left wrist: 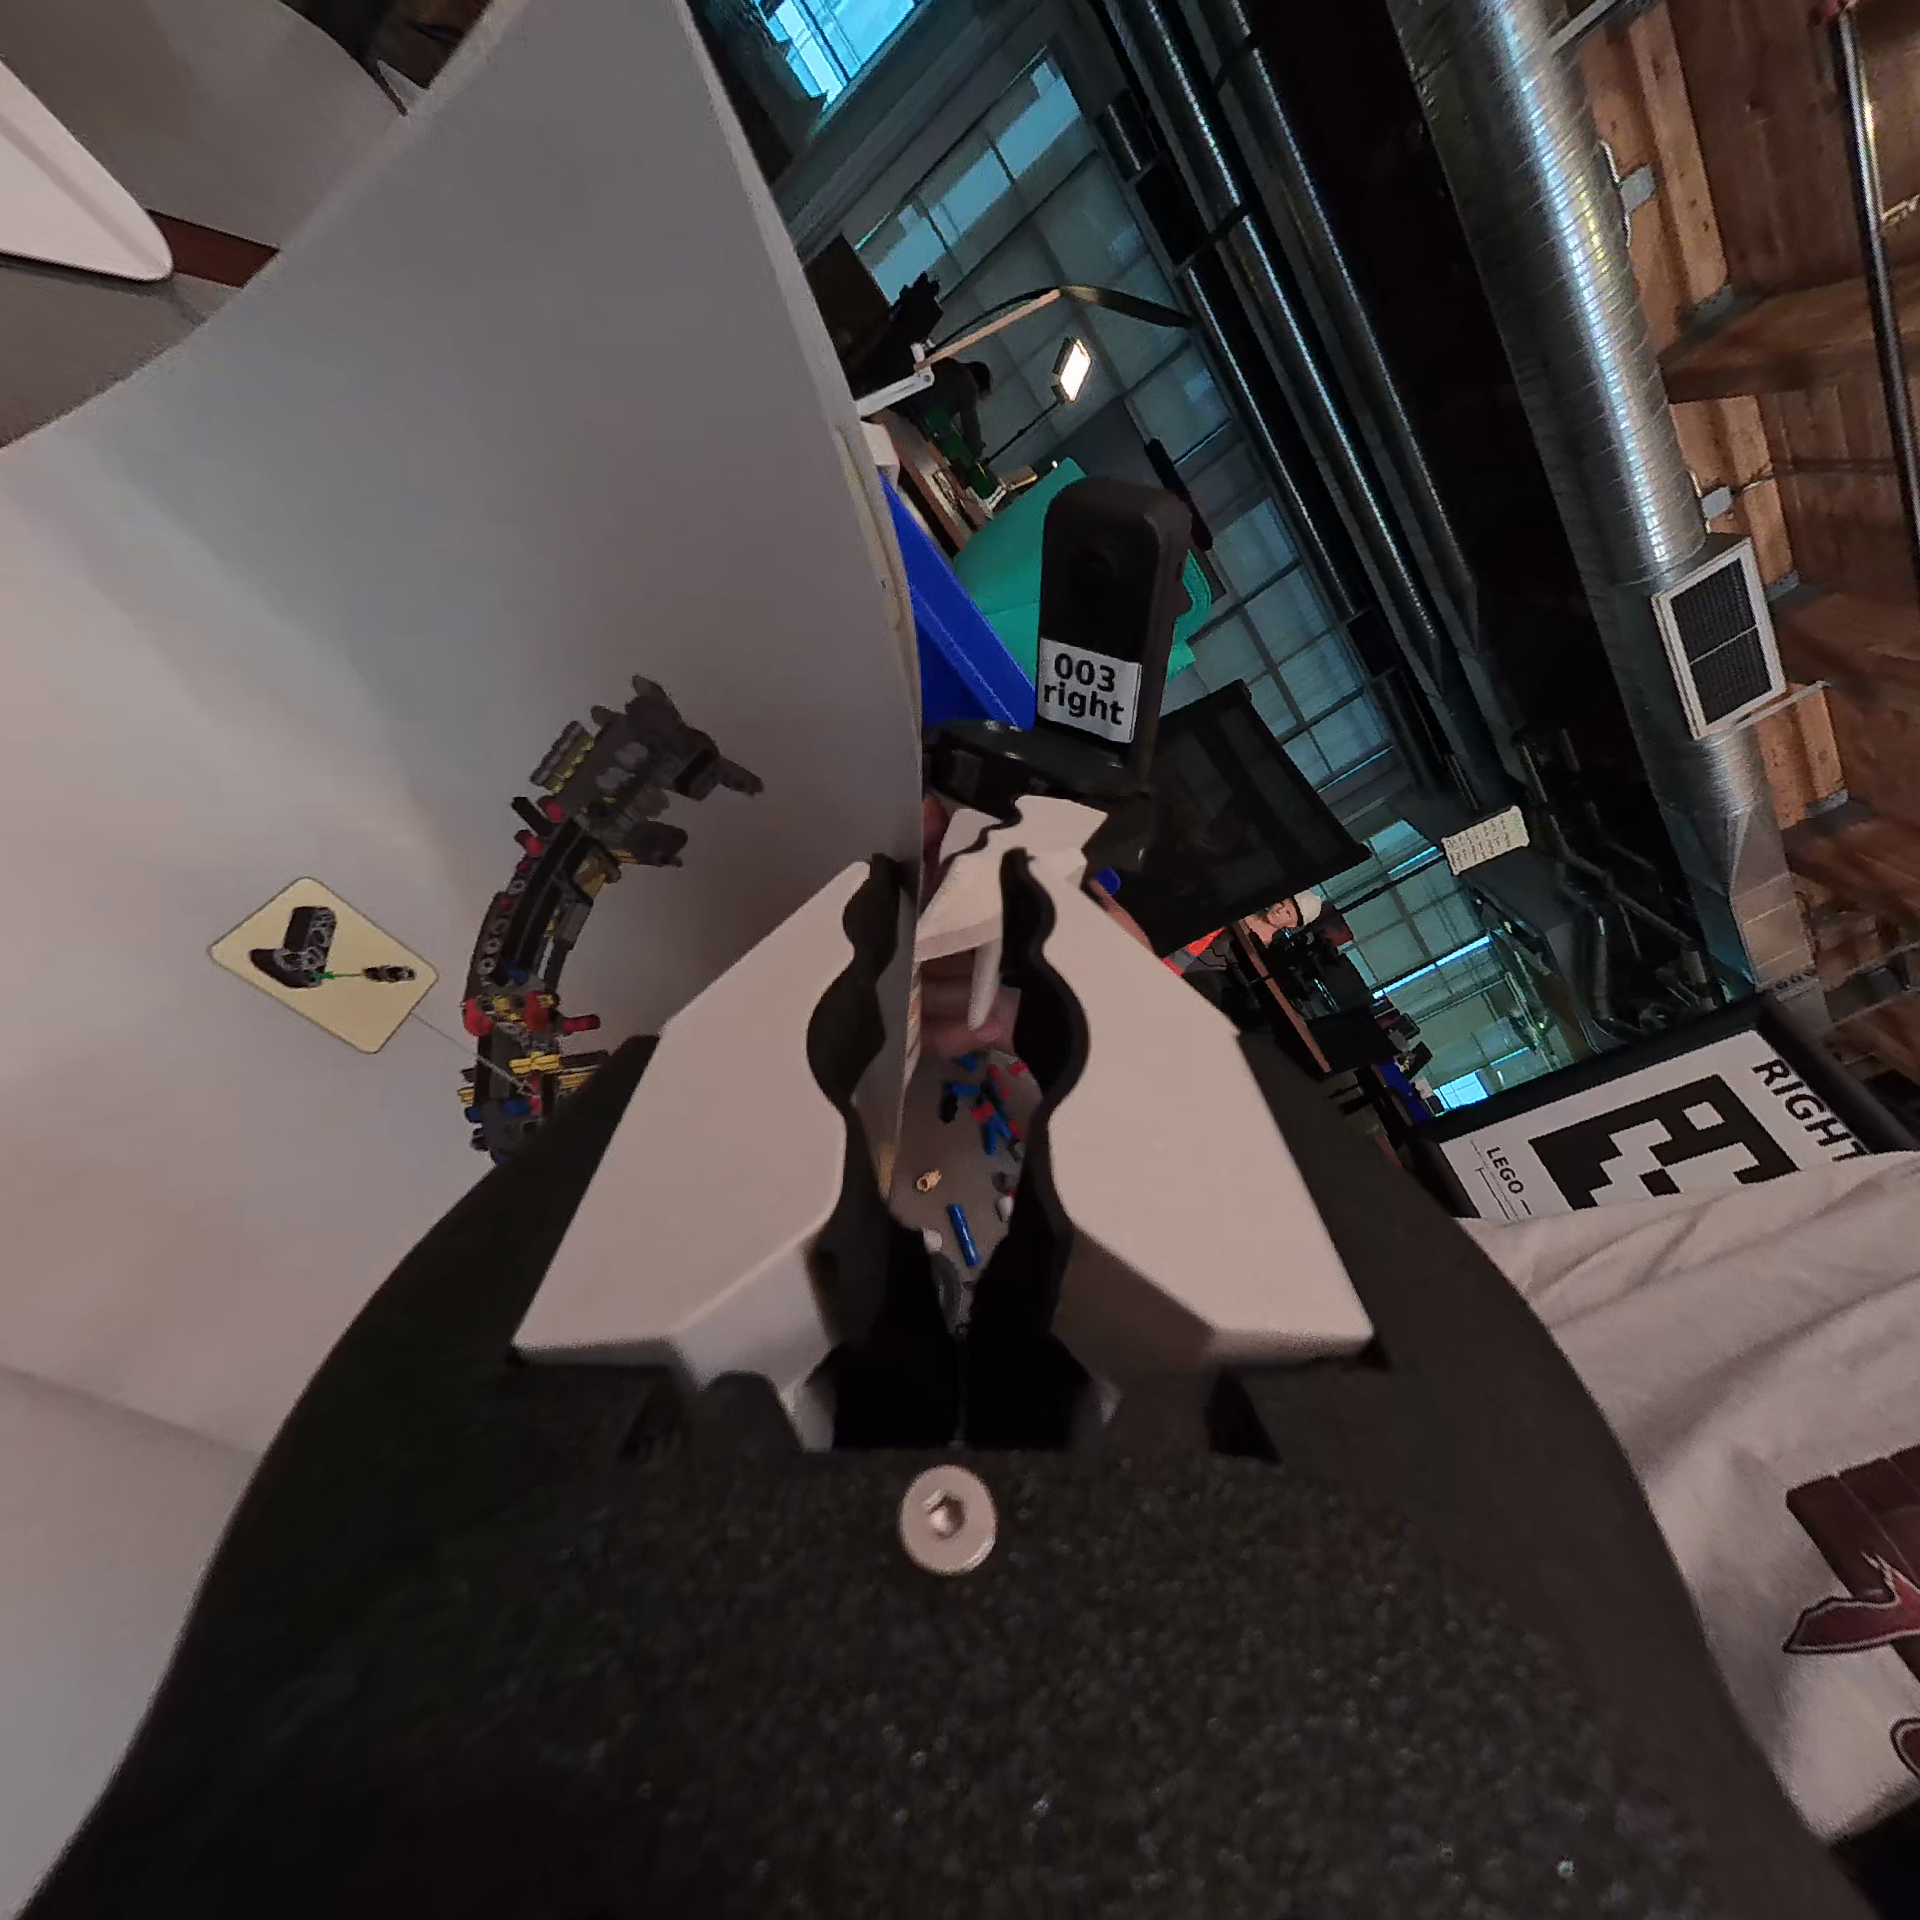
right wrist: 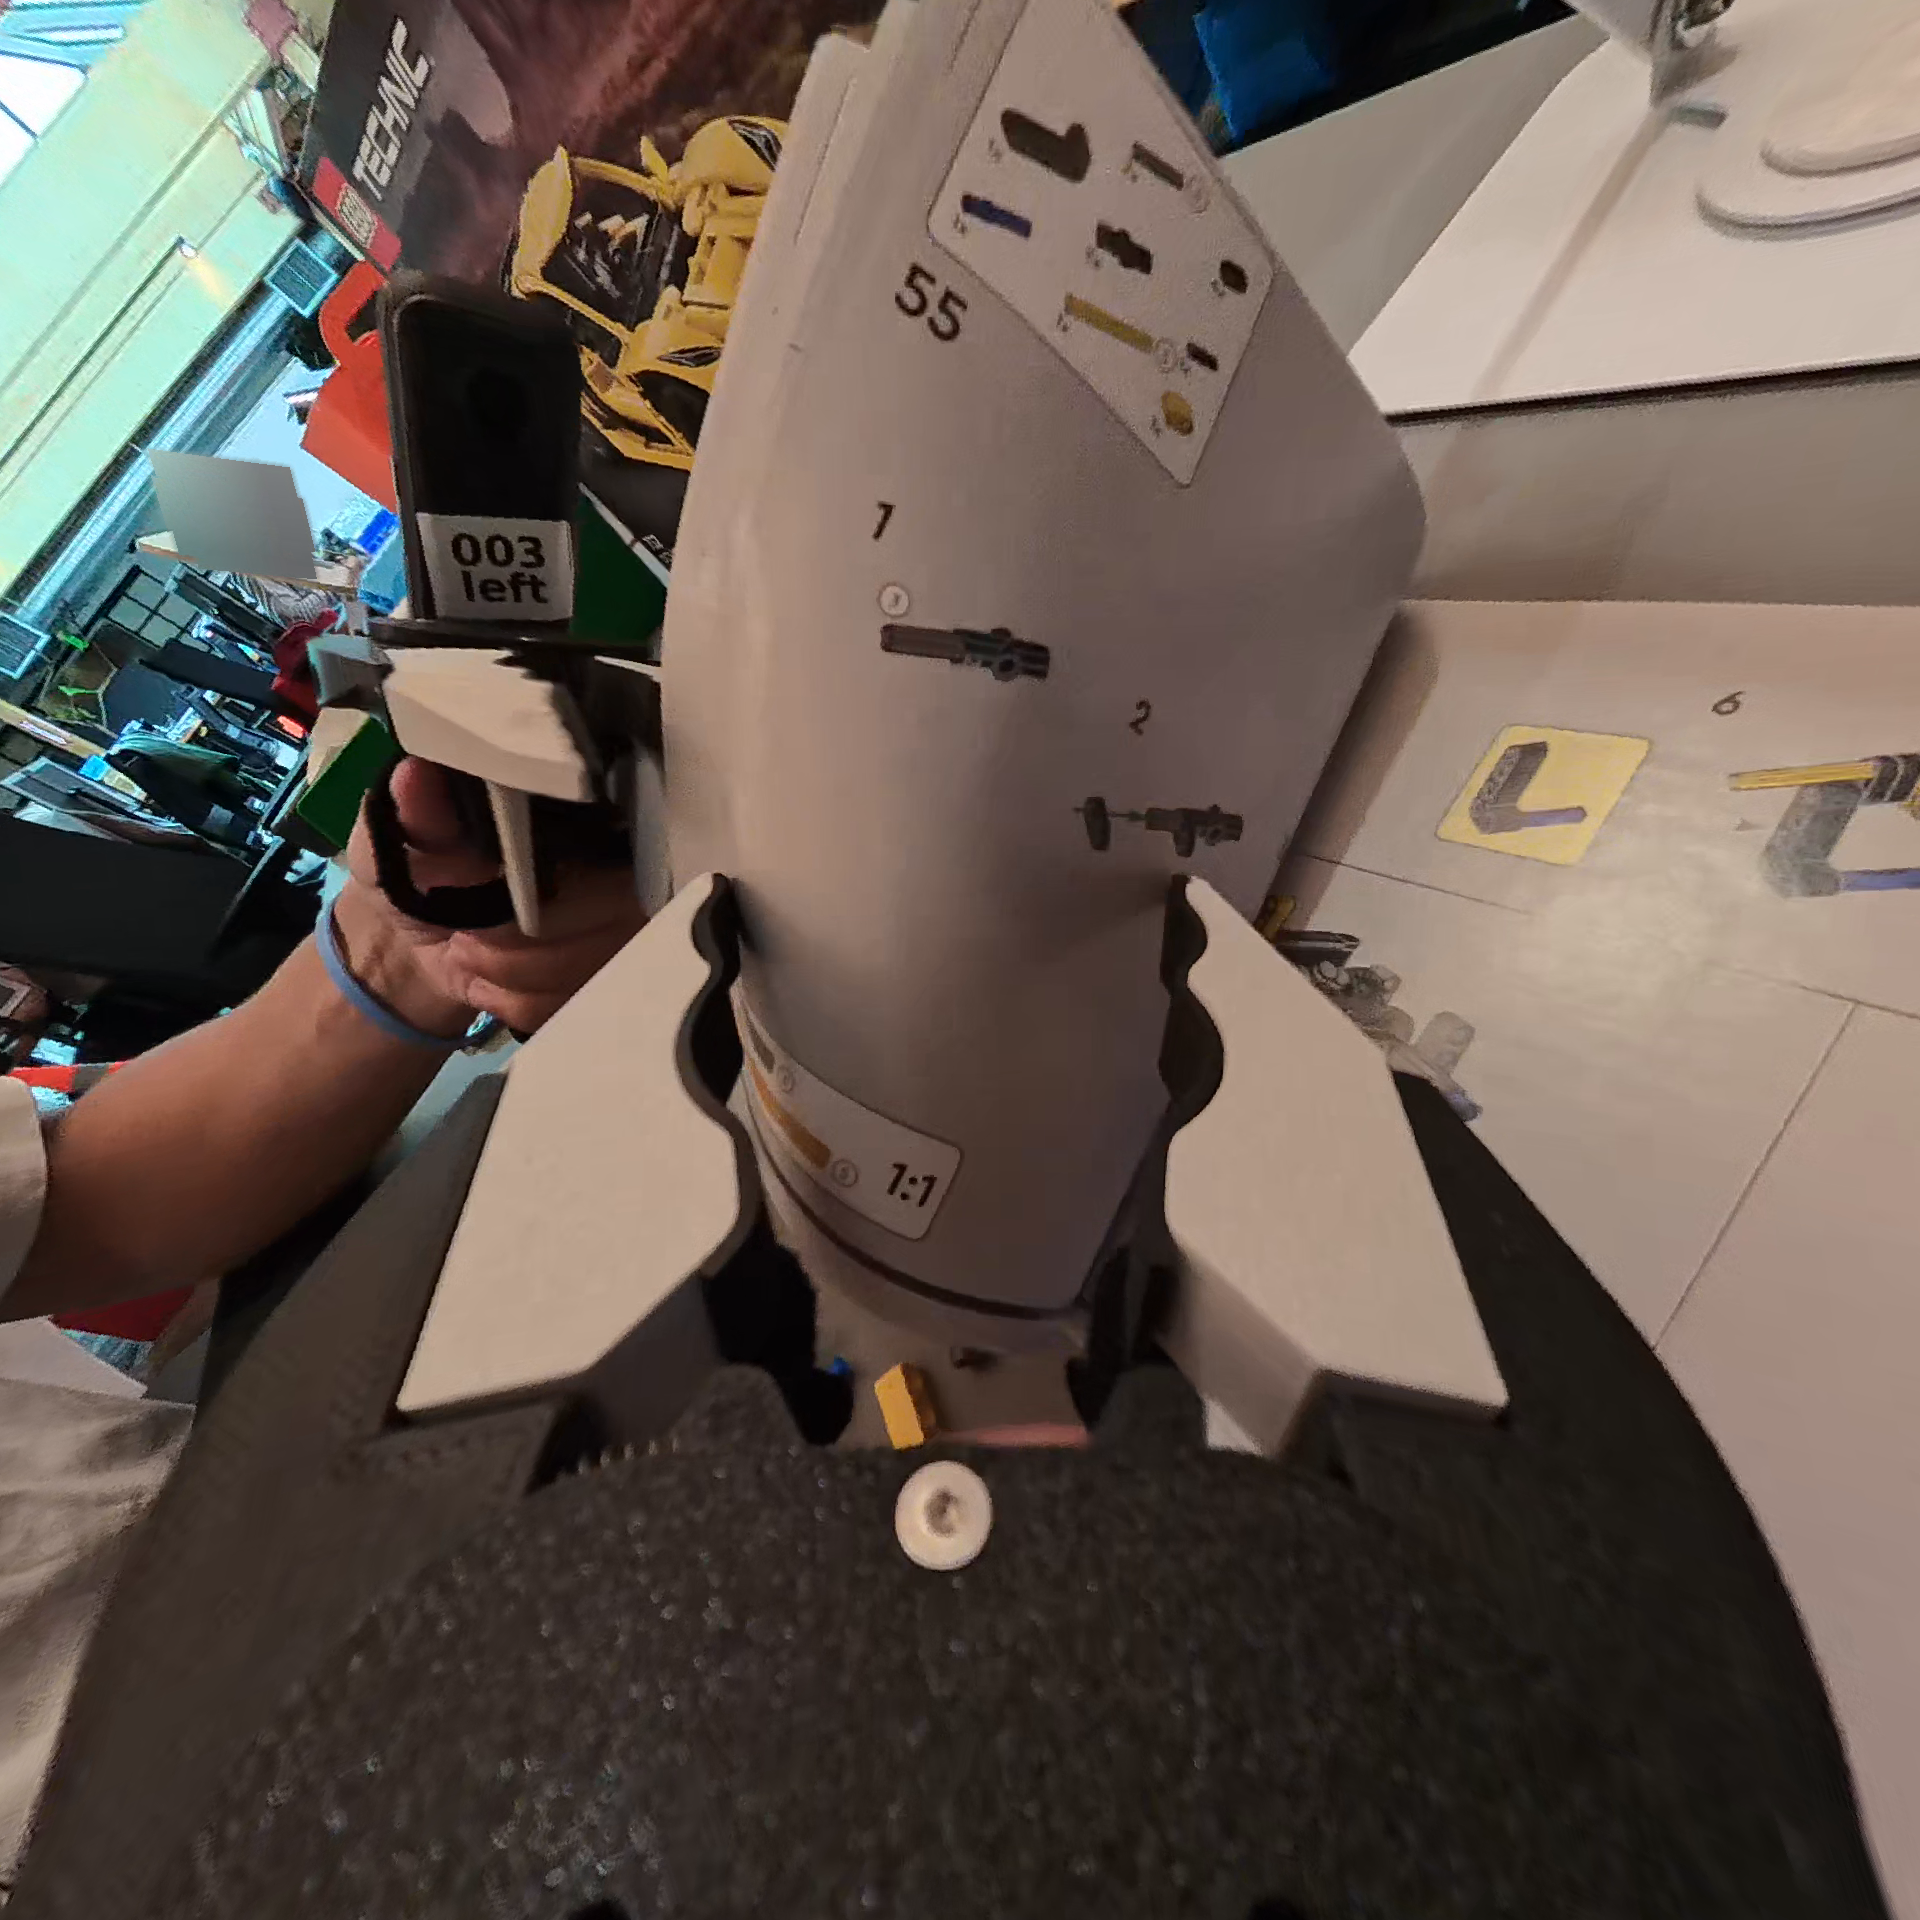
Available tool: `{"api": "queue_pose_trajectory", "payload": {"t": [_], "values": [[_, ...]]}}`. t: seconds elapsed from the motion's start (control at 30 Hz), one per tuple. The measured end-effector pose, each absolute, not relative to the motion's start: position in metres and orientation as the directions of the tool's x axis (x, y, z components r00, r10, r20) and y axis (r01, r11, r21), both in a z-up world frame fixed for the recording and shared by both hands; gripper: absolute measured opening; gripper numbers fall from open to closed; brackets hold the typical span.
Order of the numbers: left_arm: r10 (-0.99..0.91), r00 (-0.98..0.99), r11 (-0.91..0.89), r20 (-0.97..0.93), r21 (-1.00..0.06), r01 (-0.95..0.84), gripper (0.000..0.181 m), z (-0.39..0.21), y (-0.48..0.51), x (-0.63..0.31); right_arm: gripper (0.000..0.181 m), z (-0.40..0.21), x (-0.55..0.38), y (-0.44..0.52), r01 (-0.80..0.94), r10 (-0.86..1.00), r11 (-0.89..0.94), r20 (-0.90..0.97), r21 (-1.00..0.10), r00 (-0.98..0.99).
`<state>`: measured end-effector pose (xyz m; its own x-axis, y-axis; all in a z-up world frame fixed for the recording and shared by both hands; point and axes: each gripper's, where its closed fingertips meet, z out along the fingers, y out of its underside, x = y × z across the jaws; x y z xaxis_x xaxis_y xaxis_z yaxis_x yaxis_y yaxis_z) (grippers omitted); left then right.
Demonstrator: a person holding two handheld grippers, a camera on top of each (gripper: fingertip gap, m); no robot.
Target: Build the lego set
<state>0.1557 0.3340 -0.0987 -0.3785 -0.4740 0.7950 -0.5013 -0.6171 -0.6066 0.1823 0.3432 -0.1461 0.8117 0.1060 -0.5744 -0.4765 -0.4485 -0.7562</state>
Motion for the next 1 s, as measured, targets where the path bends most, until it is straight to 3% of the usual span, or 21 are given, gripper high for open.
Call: {"api": "queue_pose_trajectory", "payload": {"t": [0.2,0.37,0.5,0.67,1.0], "values": [[-0.448,-0.418,-0.619,0.79,-0.612,-0.492,0.034,-0.092,0.331,0.153,0.081,-0.146,0.183,0.343,-0.488,0.107,-0.445,-0.585,-0.751,0.804],[-0.45,-0.415,-0.615,0.79,-0.612,-0.497,0.034,-0.095,0.331,0.151,0.081,-0.146,0.187,0.342,-0.497,0.099,-0.439,-0.59,-0.748,0.801],[-0.447,-0.418,-0.616,0.791,-0.61,-0.497,0.028,-0.096,0.332,0.149,0.079,-0.145,0.193,0.34,-0.51,0.091,-0.428,-0.596,-0.747,0.798],[-0.465,-0.407,-0.614,0.786,-0.618,-0.492,0.006,-0.099,0.332,0.151,0.078,-0.145,0.194,0.339,-0.516,0.093,-0.424,-0.602,-0.744,0.793],[-0.479,-0.374,-0.625,0.795,-0.607,-0.49,0.001,-0.104,0.338,0.153,0.084,-0.145,0.196,0.336,-0.525,0.101,-0.416,-0.612,-0.742,0.785]]}}
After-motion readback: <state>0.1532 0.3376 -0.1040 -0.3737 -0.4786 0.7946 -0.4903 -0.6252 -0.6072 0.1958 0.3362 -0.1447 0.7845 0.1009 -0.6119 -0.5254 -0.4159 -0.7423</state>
